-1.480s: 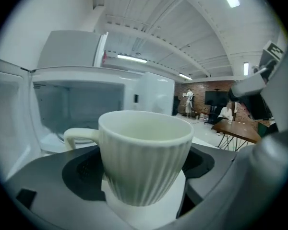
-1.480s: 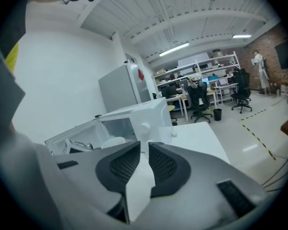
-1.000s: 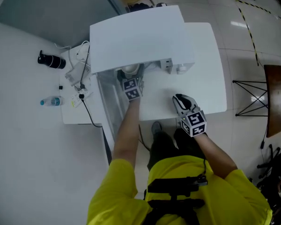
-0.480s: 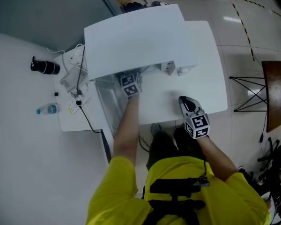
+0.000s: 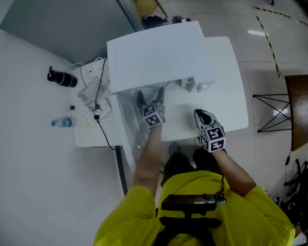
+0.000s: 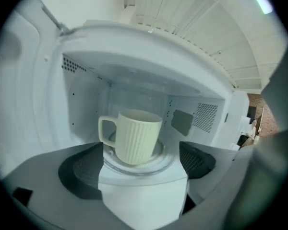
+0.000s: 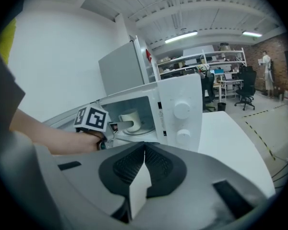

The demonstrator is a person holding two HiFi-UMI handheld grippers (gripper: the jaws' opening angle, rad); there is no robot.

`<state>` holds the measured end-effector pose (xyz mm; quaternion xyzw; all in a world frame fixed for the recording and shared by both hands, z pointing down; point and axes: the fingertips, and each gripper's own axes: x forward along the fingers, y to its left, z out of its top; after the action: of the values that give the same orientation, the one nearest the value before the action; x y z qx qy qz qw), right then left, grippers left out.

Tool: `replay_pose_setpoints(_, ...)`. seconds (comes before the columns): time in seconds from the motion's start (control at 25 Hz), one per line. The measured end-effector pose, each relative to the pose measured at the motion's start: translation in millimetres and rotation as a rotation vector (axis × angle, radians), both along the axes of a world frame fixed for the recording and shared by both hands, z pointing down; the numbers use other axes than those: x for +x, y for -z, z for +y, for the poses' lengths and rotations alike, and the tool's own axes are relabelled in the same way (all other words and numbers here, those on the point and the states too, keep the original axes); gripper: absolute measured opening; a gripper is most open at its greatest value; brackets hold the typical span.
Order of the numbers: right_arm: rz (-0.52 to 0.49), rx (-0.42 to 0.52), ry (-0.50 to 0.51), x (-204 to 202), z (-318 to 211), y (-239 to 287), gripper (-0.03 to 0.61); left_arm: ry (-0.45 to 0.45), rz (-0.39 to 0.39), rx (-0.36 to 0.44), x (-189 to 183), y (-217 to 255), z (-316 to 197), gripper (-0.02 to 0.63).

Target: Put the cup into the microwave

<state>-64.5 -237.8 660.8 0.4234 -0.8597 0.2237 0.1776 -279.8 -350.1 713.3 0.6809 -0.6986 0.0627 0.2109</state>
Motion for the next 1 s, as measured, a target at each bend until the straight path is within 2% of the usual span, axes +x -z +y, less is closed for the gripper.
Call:
replay_pose_setpoints(0.12,0.007,0.035,-0.013,12.1,1.7,28.9,0.006,-0.015,0.057,0.019,22.1,44.1,48.7,0.485)
replay_pose_setpoints(0.24,-0.003,0.089,-0.032,24.6,-0.5,66.0,0.006,-0.052,0.085,0.058,39.0,101.3,90.2,0.447)
replay_pose_setpoints(0.28,-0.011,0.102,-0.031,27.2,-0.5,77.5,0.006,-0.054,0.094,0.074,40.2,119.9,103.2,0.414)
replay_pose_setpoints(0.36,-0.031,0.132,-0.029,32.6,0.0,100.2,0.006,-0.058,0.124,0.119,42.0,154.7,125.2,0.391)
replay_pose_setpoints(0.44,-0.055,0.170,-0.026,36.8,1.7,123.9,0.006,-0.060,0.136,0.150,44.0,182.9,142.9,0.330)
replay_pose_setpoints(0.48,-0.068,0.190,-0.020,38.0,3.3,135.4,0.006,-0.058,0.136,0.161,45.3,194.9,150.5,0.315)
replay_pose_setpoints(0.56,-0.088,0.218,0.000,38.1,7.3,154.6,0.006,-0.051,0.136,0.193,47.7,217.0,163.6,0.244)
replay_pose_setpoints(0.68,-0.107,0.242,0.041,35.0,15.3,174.3,0.006,-0.050,0.116,0.233,52.4,243.9,179.1,0.238)
replay_pose_setpoints(0.72,-0.115,0.247,0.053,34.0,19.0,180.0,0.006,-0.055,0.107,0.238,54.8,251.0,184.1,0.215)
replay_pose_setpoints(0.84,-0.152,0.261,0.085,29.5,31.9,199.4,0.006,-0.079,0.091,0.247,60.4,266.8,197.8,0.203)
replay_pose_setpoints(0.96,-0.193,0.281,0.124,23.0,44.7,220.0,0.005,-0.082,0.067,0.268,58.3,277.0,209.4,0.142)
replay_pose_setpoints(1.0,-0.203,0.285,0.137,21.4,48.3,225.4,0.005,-0.079,0.062,0.277,56.8,279.3,212.5,0.086)
